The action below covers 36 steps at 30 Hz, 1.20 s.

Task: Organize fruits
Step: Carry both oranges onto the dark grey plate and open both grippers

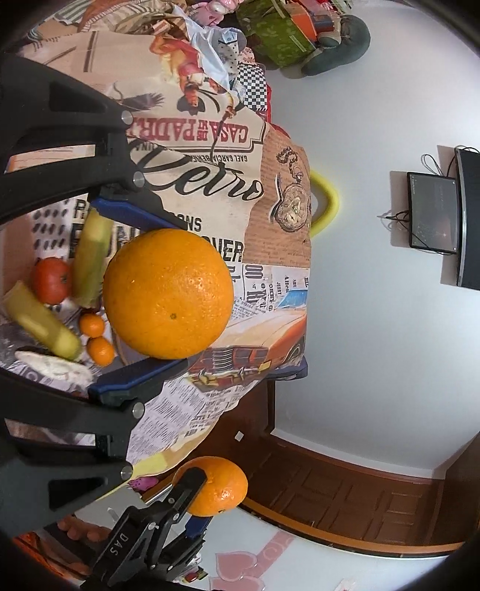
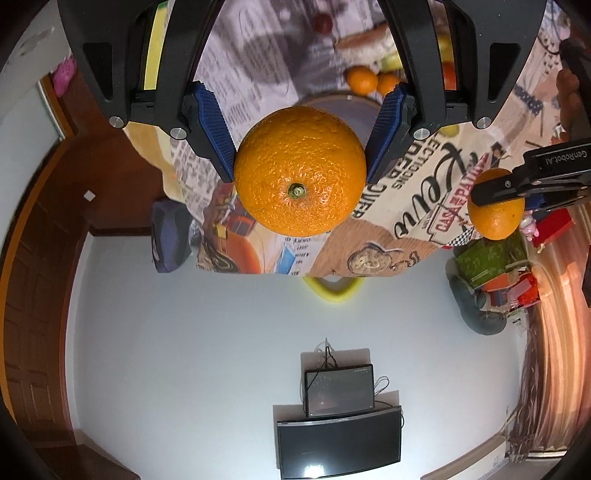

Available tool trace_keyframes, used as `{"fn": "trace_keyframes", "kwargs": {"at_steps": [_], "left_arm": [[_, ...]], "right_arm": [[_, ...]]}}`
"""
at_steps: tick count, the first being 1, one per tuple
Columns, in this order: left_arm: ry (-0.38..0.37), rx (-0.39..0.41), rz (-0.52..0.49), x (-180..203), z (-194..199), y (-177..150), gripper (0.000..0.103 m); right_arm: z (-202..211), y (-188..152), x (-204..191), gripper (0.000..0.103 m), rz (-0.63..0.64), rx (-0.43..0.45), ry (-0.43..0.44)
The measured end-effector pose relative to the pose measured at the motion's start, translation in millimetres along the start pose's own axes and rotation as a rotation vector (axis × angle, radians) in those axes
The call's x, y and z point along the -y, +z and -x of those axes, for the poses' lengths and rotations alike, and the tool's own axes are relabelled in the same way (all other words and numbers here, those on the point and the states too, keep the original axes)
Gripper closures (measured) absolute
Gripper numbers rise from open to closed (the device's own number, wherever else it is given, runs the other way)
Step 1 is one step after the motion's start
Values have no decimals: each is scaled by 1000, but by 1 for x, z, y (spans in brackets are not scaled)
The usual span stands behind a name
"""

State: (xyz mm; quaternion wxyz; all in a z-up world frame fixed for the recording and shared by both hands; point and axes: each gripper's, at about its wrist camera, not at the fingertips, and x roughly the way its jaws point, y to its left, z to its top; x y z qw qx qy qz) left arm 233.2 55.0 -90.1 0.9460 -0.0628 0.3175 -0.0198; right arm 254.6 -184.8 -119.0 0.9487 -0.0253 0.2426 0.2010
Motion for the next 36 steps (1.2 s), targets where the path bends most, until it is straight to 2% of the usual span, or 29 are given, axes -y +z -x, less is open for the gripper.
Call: {"fn": "trace_keyframes", "kwargs": {"at_steps": [17, 27, 36], "left_arm": [[20, -102, 22, -22, -98, 19, 39], [16, -221, 15, -28, -161, 17, 39], [22, -323, -3, -28, -205, 8, 39]], "right_arm": [[-85, 1, 3, 37, 30, -109, -11], [-141, -10, 5, 37, 59, -230, -5], [-172, -17, 5, 37, 69, -290, 12]]}}
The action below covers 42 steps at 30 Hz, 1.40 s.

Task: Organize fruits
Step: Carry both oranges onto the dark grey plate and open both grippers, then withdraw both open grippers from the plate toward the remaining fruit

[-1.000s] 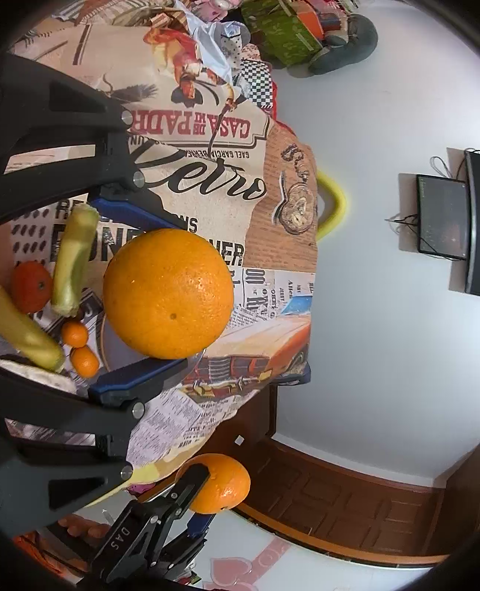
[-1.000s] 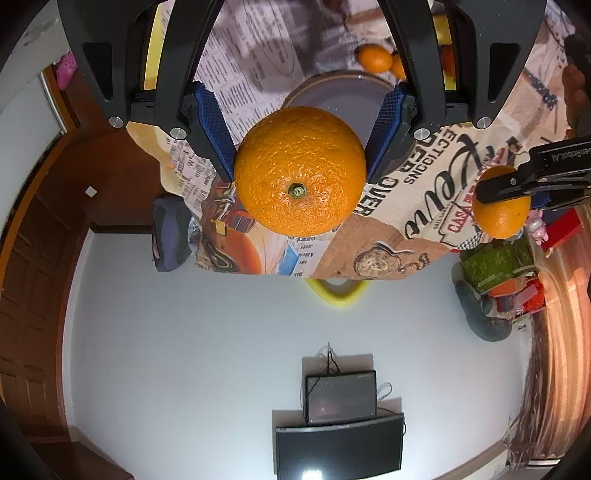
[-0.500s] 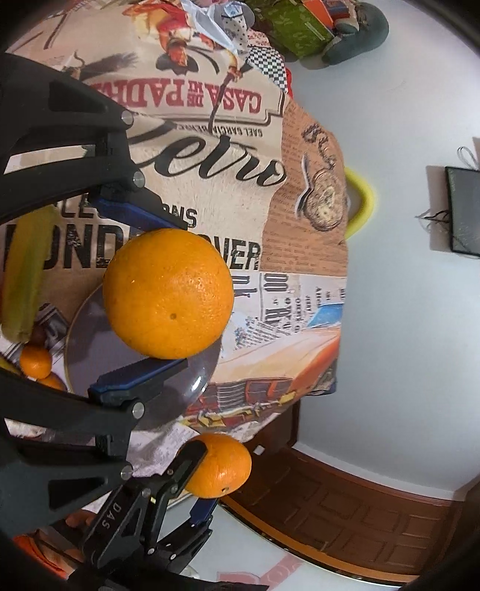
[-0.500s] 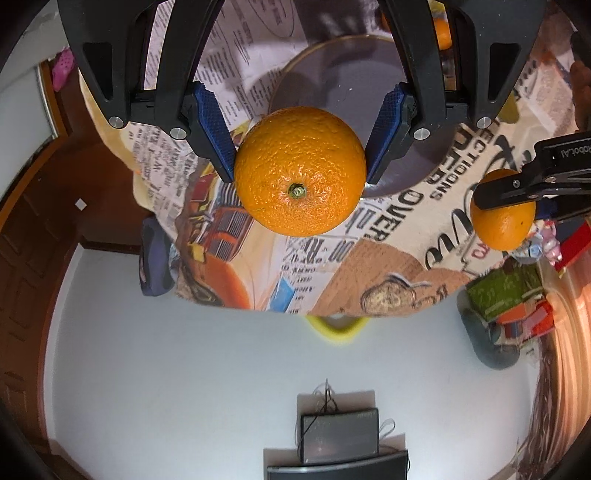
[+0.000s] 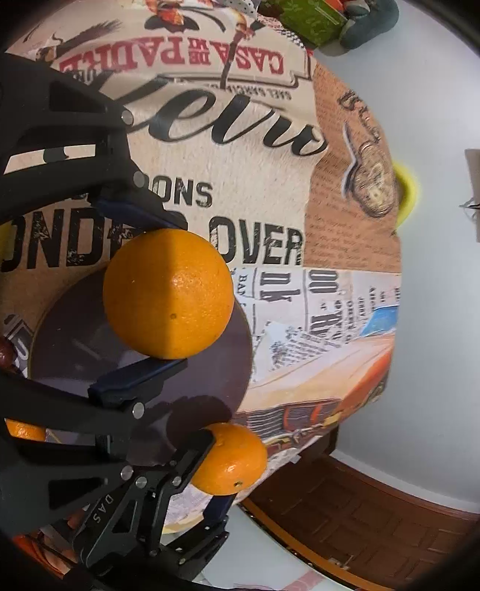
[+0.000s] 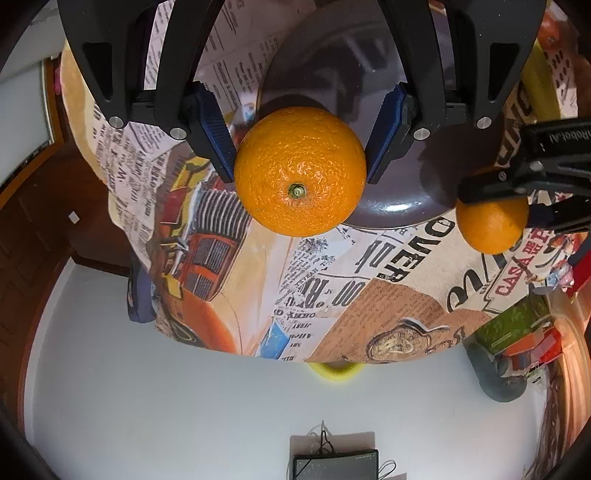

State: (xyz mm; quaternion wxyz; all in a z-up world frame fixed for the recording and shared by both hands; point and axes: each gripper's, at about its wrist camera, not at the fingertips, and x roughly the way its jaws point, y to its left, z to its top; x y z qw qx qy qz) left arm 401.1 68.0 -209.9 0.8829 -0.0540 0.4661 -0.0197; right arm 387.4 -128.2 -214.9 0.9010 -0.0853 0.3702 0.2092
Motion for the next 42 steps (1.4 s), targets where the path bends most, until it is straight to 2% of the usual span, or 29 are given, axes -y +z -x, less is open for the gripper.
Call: {"fn": "trace_keyframes", "kwargs": {"at_steps": [6, 14, 18, 21, 23, 25, 34, 42], "left_arm": [[-5, -61, 17, -3, -19, -1, 39], [-23, -61, -2, 2, -18, 0, 37], [11, -42, -14, 4, -10, 1, 36], [7, -29, -8, 3, 1, 1, 36], [8, -13, -7, 2, 11, 0, 36], [8, 2, -5, 1, 22, -2, 36], [11, 87, 18, -4, 86, -19, 36], [21, 148, 6, -4, 145, -50, 36]], "right_arm": [[-19, -3, 0, 37, 12, -49, 16], [-29, -6, -3, 36, 38, -91, 29], [-28, -9, -5, 36, 42, -102, 31], [-23, -11, -8, 36, 54, -102, 16], [-15, -11, -8, 36, 52, -87, 16], [-4, -9, -8, 30, 46, -69, 16], [58, -11, -19, 29, 83, 20, -21], [119, -33, -38, 27, 99, 90, -20]]}}
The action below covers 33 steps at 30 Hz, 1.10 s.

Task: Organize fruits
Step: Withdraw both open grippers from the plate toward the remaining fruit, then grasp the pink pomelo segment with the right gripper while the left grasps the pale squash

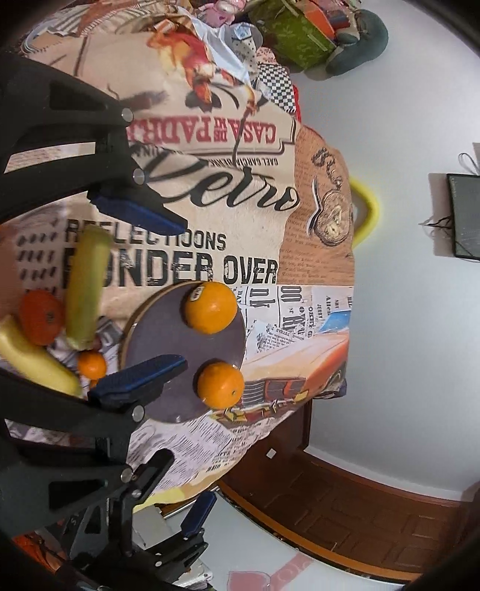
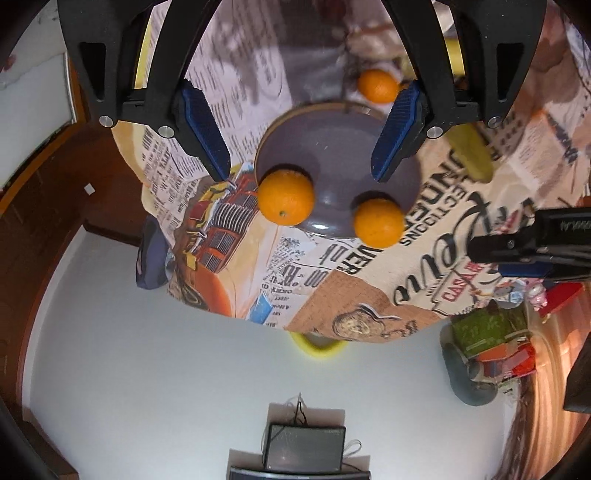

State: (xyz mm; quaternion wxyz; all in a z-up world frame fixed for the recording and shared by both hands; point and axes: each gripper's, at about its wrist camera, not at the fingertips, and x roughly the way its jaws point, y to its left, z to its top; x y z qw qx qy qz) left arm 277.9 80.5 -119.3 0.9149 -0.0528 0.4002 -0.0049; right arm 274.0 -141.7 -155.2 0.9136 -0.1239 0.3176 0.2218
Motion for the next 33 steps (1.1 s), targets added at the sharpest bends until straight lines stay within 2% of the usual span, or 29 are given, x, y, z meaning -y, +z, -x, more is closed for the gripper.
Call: {"fn": "trace_keyframes", "kwargs": {"at_steps": [8, 16, 23, 29, 32, 33], "left_arm": [[-12, 9, -6, 2, 40, -37, 36], [-37, -62, -15, 6, 42, -82, 36], [-62, -158, 7, 6, 19, -118, 36], [-82, -201, 19, 4, 5, -134, 36], [-99, -210, 11, 6, 2, -137, 36], [-105, -213, 8, 7, 1, -138, 36]], "right_arm": [[42, -27, -19, 24, -3, 14, 4], [53, -56, -33, 20, -2, -42, 45], [35, -78, -46, 20, -17, -128, 98], [10, -88, -58, 20, -26, -204, 134], [-2, -92, -62, 24, -29, -240, 159], [-6, -94, -63, 29, -34, -251, 166]]}}
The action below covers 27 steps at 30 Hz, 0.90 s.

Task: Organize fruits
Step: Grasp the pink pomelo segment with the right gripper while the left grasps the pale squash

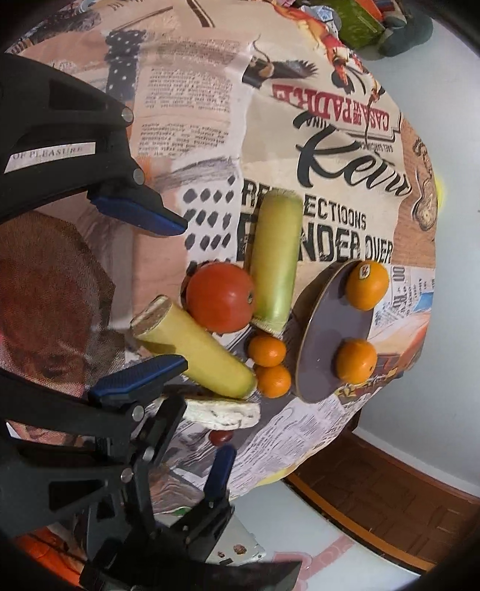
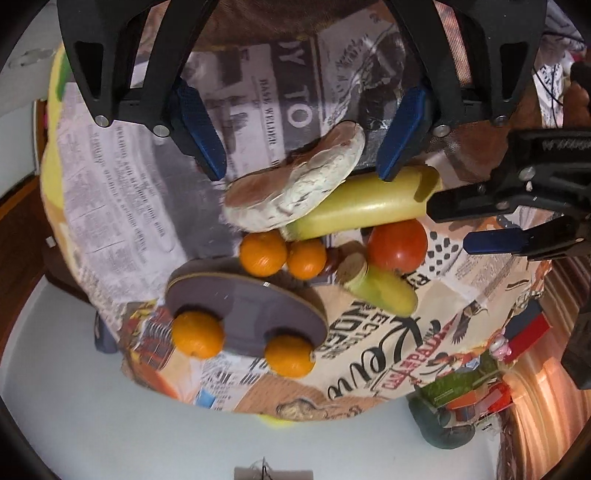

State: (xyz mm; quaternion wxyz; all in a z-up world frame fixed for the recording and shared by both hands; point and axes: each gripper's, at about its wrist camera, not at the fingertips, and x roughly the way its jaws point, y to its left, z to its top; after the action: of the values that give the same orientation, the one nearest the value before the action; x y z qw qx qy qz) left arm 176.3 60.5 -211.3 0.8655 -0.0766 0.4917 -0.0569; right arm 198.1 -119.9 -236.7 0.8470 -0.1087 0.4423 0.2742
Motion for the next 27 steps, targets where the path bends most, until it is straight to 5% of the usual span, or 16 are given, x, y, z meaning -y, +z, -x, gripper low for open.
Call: {"fn": "trace_keyframes", "kwargs": {"at_steps": [7, 12, 27], "left_arm": [[-25, -37, -30, 9, -14, -3, 42], [-40, -62, -46, 15, -27, -2, 42], [-78, -48, -35, 24, -24, -12, 58]], "right_arm": [[-3, -6, 5, 68, -37, -28, 109], [4, -11, 12, 79, -40, -27, 98], [5, -21, 34, 88, -79, -51, 88]]}}
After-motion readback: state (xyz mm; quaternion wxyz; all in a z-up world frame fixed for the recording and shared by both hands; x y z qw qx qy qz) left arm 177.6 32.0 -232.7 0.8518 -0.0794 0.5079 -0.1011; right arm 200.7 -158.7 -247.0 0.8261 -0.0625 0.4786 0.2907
